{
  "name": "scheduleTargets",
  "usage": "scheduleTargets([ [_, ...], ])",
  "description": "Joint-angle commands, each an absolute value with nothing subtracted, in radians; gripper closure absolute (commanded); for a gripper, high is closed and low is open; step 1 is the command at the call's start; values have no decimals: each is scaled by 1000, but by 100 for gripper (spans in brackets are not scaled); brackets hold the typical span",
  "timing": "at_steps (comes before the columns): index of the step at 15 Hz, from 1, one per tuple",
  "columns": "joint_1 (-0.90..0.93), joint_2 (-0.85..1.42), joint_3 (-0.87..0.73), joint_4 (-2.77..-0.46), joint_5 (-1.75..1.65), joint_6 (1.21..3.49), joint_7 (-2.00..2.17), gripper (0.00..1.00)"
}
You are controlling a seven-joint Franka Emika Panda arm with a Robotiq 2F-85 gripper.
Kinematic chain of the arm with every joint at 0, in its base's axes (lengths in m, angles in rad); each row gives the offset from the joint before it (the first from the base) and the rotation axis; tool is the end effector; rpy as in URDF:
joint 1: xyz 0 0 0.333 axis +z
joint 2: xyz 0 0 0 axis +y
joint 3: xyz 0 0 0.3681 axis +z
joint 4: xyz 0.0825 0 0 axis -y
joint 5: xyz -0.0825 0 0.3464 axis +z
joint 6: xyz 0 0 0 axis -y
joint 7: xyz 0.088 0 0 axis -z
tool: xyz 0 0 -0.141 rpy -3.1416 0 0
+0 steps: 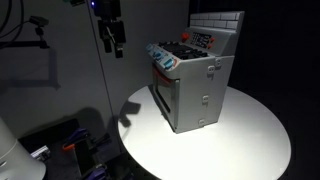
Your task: Press the orange button on the stove
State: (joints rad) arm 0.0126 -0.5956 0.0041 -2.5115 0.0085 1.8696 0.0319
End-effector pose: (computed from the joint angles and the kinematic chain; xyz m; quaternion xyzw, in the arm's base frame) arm 0.2970 0.0061 0.4995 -0.9997 0.0093 0.0232 0.0023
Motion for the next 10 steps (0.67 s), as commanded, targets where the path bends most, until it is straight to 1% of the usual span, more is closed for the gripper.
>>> scheduleTargets([
  [1, 6, -591, 9, -2505, 7, 1865, 34, 0],
  [10, -23, -552, 4, -2465, -4, 1921, 58, 0],
])
